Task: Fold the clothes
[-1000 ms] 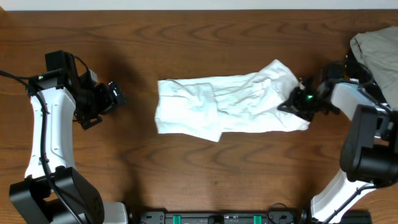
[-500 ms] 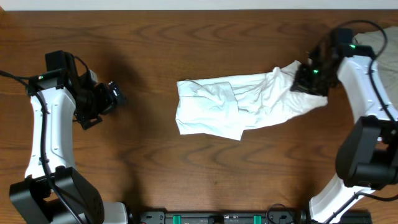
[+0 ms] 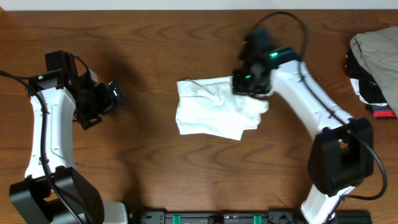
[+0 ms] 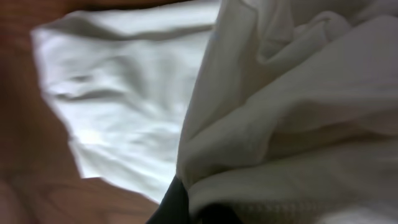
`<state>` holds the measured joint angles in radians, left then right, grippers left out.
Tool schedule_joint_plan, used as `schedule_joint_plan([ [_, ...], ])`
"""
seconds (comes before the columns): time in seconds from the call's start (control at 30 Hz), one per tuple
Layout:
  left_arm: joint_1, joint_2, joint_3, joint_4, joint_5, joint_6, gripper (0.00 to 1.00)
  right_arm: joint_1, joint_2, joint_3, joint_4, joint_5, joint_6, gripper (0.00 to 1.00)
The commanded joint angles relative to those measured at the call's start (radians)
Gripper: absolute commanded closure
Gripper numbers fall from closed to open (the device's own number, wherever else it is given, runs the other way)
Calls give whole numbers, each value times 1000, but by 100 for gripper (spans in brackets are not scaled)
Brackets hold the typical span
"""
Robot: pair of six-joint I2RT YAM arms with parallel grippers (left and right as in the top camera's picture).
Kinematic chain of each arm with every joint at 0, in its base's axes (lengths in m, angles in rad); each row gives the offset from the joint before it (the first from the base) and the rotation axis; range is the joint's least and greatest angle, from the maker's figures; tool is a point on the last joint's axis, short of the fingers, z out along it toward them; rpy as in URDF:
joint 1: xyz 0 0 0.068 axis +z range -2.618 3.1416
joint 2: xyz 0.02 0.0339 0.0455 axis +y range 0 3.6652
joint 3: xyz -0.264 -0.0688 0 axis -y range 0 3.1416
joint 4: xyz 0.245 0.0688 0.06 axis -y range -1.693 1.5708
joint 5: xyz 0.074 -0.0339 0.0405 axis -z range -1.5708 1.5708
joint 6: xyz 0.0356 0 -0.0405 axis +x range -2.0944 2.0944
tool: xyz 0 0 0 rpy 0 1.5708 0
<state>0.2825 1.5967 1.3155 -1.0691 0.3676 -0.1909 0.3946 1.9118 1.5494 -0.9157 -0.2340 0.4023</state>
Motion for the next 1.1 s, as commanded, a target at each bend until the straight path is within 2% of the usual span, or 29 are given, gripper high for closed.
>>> schedule_joint_plan([
  [0.0, 2, 0, 13, -3, 10, -6, 2, 92, -20, 18, 35, 2, 95, 99],
  [0.23, 2, 0, 13, -3, 10, -6, 2, 241, 7, 18, 105, 52, 152, 99],
  [0.33, 2, 0, 13, -3, 10, -6, 2, 279, 37, 18, 105, 66, 156, 95],
  [0.8, 2, 0, 13, -3, 10, -6, 2, 333, 92, 18, 203, 61, 238, 94],
  [0.93, 2, 0, 13, -3, 10, -6, 2, 333, 93, 18, 225, 62, 230, 78],
  [1.03, 2, 0, 13, -3, 10, -6, 2, 333, 100, 18, 247, 45, 195, 48],
  [1.07, 2, 0, 13, -3, 10, -6, 2, 333, 103, 18, 259, 23, 176, 44],
])
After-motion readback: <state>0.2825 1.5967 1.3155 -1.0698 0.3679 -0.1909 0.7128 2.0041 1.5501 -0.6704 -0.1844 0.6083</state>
